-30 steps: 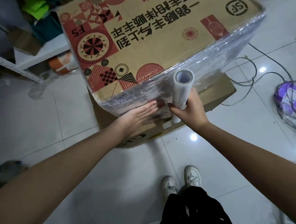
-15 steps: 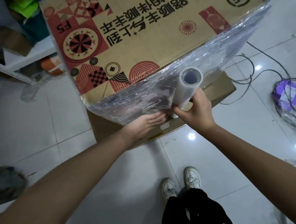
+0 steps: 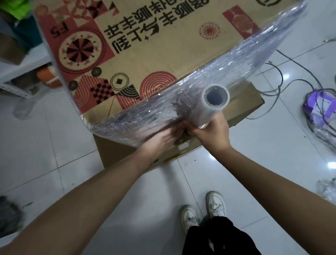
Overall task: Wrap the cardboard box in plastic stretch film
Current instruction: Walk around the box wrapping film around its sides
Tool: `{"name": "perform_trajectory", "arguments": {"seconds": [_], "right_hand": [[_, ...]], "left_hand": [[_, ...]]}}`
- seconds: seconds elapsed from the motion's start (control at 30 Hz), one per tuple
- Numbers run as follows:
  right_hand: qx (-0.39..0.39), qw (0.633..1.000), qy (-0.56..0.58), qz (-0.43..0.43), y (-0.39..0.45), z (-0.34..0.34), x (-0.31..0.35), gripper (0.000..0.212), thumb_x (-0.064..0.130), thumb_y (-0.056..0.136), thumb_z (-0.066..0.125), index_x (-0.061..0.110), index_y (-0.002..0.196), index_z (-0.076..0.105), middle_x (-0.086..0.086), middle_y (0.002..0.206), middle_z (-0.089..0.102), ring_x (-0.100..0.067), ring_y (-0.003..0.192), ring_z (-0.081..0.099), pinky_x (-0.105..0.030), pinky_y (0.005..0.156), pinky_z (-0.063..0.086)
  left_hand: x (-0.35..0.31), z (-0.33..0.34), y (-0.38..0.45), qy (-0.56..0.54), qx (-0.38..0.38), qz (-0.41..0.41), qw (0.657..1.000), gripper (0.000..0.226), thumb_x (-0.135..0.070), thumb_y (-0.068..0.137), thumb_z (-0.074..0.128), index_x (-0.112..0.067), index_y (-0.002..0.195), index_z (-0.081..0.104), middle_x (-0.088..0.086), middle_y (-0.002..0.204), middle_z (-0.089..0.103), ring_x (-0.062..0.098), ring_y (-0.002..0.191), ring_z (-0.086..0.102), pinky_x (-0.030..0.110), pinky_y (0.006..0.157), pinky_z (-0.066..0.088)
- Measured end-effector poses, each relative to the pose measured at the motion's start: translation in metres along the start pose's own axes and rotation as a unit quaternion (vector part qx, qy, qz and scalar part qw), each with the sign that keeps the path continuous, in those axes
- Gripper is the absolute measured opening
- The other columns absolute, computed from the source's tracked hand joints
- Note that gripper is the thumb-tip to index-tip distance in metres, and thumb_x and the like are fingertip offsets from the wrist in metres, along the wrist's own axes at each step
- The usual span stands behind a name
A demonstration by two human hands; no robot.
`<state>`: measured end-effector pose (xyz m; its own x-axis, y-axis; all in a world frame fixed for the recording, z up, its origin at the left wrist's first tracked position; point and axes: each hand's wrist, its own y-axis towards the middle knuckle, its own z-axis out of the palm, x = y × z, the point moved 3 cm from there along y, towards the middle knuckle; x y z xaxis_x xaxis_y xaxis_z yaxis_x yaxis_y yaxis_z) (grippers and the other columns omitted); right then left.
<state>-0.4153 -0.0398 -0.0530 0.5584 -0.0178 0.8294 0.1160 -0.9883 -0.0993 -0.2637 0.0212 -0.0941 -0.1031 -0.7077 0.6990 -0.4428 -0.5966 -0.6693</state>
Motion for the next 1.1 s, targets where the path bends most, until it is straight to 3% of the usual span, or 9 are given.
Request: {"name": "perform_trajectory", "arguments": {"seconds": [0.13,0.33,0.53,0.63,0.73,0.8,0.9,0.97,1.1], "right_hand": [[0.030,0.998,0.053,-0.013,0.001,-0.011,-0.004,0.041,0.024,0.064,0.084,0.015,0.098,0.064,0.008,0.090,0.065,-0.009,0.088,0.061,-0.027,0.075,0.049],[0.067,0.996,0.065,-0.014,0.004,-0.026,-0.007,0.042,0.006,0.064,0.082,0.004,0.102,0.063,0.001,0.093,0.066,-0.010,0.089,0.061,-0.020,0.077,0.048],[0.115,0.991,0.060,-0.021,-0.003,-0.034,-0.008,0.026,-0.005,0.071,0.067,-0.001,0.096,0.060,-0.013,0.095,0.065,-0.021,0.092,0.061,-0.033,0.081,0.050],[0.117,0.988,0.097,-0.010,-0.005,-0.033,-0.004,0.027,-0.010,0.072,0.067,0.002,0.095,0.059,-0.002,0.089,0.064,-0.005,0.084,0.061,-0.021,0.076,0.047],[0.117,0.986,0.120,0.005,-0.005,-0.031,0.001,0.029,0.009,0.065,0.084,0.018,0.081,0.062,0.015,0.075,0.067,0.001,0.075,0.063,-0.018,0.069,0.048],[0.089,0.988,0.125,0.011,-0.003,-0.033,0.001,0.032,0.022,0.061,0.088,0.019,0.081,0.063,0.009,0.079,0.069,-0.010,0.081,0.065,-0.030,0.072,0.051],[0.059,0.993,0.101,0.000,0.004,-0.038,-0.003,0.040,0.012,0.064,0.085,0.008,0.094,0.059,-0.005,0.093,0.067,-0.019,0.090,0.064,-0.041,0.081,0.053],[0.062,0.995,0.075,-0.005,0.009,-0.040,-0.008,0.040,0.010,0.065,0.084,0.012,0.097,0.059,0.001,0.093,0.065,-0.014,0.088,0.063,-0.033,0.080,0.054],[0.083,0.995,0.057,-0.011,0.021,-0.050,-0.015,0.043,0.004,0.064,0.080,0.012,0.100,0.057,0.009,0.088,0.061,-0.006,0.084,0.059,-0.010,0.072,0.047]], "left_hand": [[-0.017,0.015,-0.010,0.067,0.001,0.001,0.998,0.075,-0.033,0.099,0.028,0.012,0.140,-0.015,0.019,0.154,-0.013,0.037,0.139,-0.011,0.053,0.104,-0.017],[-0.013,0.020,-0.018,0.134,-0.007,-0.005,0.991,0.080,-0.041,0.096,0.024,0.020,0.138,-0.006,0.035,0.149,-0.007,0.047,0.138,-0.003,0.054,0.112,-0.004],[-0.010,0.003,-0.008,0.022,-0.014,0.009,1.000,0.062,-0.027,0.099,0.029,0.010,0.143,0.007,0.025,0.152,0.009,0.038,0.140,0.010,0.048,0.114,0.003],[-0.003,-0.023,0.004,-0.039,-0.052,0.001,0.998,0.052,-0.023,0.100,0.030,0.003,0.144,0.021,0.018,0.150,0.021,0.031,0.138,0.020,0.044,0.113,0.012],[0.011,-0.034,0.006,-0.019,-0.121,-0.022,0.992,0.056,-0.028,0.098,0.034,-0.003,0.146,0.020,0.014,0.154,0.015,0.030,0.140,0.013,0.048,0.109,-0.006],[0.024,-0.026,0.004,-0.008,-0.101,-0.014,0.995,0.059,-0.025,0.098,0.035,-0.003,0.147,0.011,0.011,0.156,0.005,0.029,0.142,0.004,0.052,0.098,-0.016],[0.030,-0.009,0.000,0.017,-0.054,-0.036,0.998,0.070,-0.028,0.098,0.030,0.011,0.141,-0.009,0.018,0.154,-0.010,0.039,0.137,-0.012,0.059,0.088,-0.024],[0.028,-0.003,-0.002,0.033,-0.041,-0.064,0.997,0.077,-0.032,0.097,0.026,0.023,0.130,-0.017,0.032,0.145,-0.018,0.052,0.127,-0.016,0.065,0.088,-0.023],[0.021,0.003,0.001,0.044,-0.032,-0.040,0.998,0.076,-0.037,0.099,0.026,0.017,0.137,-0.011,0.028,0.151,-0.008,0.046,0.135,-0.005,0.067,0.091,-0.019]]}}
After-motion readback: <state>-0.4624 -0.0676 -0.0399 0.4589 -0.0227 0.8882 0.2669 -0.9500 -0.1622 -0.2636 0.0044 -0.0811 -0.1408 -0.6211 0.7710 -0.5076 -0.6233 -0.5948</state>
